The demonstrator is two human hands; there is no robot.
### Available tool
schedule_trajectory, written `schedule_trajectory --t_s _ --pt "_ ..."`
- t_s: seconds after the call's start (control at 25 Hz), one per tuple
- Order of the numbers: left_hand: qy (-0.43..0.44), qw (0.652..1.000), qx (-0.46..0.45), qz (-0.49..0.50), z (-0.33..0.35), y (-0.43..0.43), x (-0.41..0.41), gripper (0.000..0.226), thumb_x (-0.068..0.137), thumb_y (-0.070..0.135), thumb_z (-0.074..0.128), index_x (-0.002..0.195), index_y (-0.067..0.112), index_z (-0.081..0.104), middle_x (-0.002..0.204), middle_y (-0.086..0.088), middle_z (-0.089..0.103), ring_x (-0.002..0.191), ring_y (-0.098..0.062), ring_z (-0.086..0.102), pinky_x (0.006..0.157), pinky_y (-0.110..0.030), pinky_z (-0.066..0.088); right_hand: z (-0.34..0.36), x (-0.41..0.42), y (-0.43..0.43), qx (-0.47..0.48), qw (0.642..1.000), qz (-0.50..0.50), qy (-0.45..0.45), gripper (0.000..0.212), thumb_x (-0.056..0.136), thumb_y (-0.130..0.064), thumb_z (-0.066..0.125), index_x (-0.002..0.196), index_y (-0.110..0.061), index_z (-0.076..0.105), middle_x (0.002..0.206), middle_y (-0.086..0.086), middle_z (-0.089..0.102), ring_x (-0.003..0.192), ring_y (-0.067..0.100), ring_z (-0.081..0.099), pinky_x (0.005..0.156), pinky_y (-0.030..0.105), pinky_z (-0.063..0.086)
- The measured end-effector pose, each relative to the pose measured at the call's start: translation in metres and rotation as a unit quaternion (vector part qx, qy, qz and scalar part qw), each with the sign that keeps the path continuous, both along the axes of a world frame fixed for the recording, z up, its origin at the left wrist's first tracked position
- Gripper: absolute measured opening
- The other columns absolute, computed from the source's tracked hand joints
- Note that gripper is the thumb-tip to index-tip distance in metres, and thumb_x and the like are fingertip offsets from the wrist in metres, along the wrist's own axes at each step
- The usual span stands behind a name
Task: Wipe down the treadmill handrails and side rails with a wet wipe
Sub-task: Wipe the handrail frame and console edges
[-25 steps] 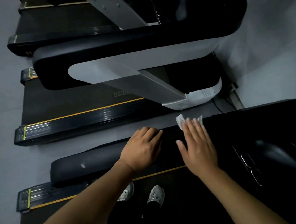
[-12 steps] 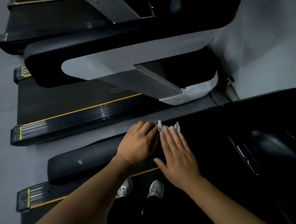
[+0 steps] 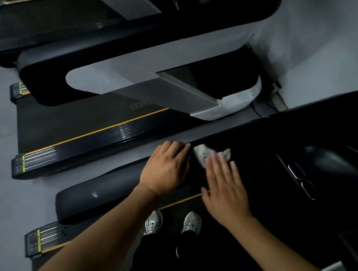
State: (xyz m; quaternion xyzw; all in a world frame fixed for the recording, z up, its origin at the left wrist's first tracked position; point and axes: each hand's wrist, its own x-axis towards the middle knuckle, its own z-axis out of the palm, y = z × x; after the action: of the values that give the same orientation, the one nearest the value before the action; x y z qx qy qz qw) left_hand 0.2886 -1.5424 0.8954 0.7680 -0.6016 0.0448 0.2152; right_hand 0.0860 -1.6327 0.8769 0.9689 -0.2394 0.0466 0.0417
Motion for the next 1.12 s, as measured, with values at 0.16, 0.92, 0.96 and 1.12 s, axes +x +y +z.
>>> schedule_trajectory --t_s 0.16,0.92,0.96,1.12 --pt "-0.001 1.0 0.005 -0.002 0.002 0.0 0.001 0.037 0.104 0.026 0.056 0.133 0.004 0.064 0.116 -0.012 0.065 0.095 -0.032 0.059 0.08 -0.044 0.051 -0.006 0.005 0.006 0.035 0.995 -0.076 -0.063 0.1 0.083 -0.03 0.072 0.158 0.007 0.018 0.167 0.028 0.011 0.157 0.043 0.009 0.125 0.055 0.02" --pt "-0.006 0.993 -0.071 -0.099 -0.004 0.005 0.0 0.033 0.102 0.026 0.061 0.123 0.003 0.071 0.118 -0.014 0.068 0.107 -0.033 0.063 0.088 -0.048 0.054 -0.047 0.06 0.053 0.183 0.889 -0.215 -0.36 0.083 0.1 -0.033 0.049 0.159 0.004 0.004 0.169 0.023 -0.004 0.158 0.039 -0.001 0.128 0.052 0.013" --pt "-0.007 0.993 -0.073 -0.097 -0.004 0.005 0.0 0.034 0.102 0.026 0.062 0.123 0.002 0.071 0.118 -0.014 0.068 0.106 -0.033 0.063 0.087 -0.048 0.055 -0.047 0.072 0.067 0.207 0.867 -0.229 -0.392 0.084 0.1 -0.029 0.052 0.159 0.005 0.003 0.169 0.023 -0.006 0.158 0.039 -0.001 0.128 0.051 0.012" --pt "-0.009 0.992 -0.068 -0.102 -0.004 0.005 -0.001 0.034 0.102 0.026 0.063 0.124 0.001 0.071 0.117 -0.015 0.068 0.105 -0.033 0.063 0.086 -0.048 0.054 -0.066 0.075 0.081 0.239 0.837 -0.218 -0.44 0.075 0.108 -0.037 0.043 0.16 0.001 0.006 0.17 0.018 -0.006 0.158 0.037 0.003 0.126 0.055 0.018"
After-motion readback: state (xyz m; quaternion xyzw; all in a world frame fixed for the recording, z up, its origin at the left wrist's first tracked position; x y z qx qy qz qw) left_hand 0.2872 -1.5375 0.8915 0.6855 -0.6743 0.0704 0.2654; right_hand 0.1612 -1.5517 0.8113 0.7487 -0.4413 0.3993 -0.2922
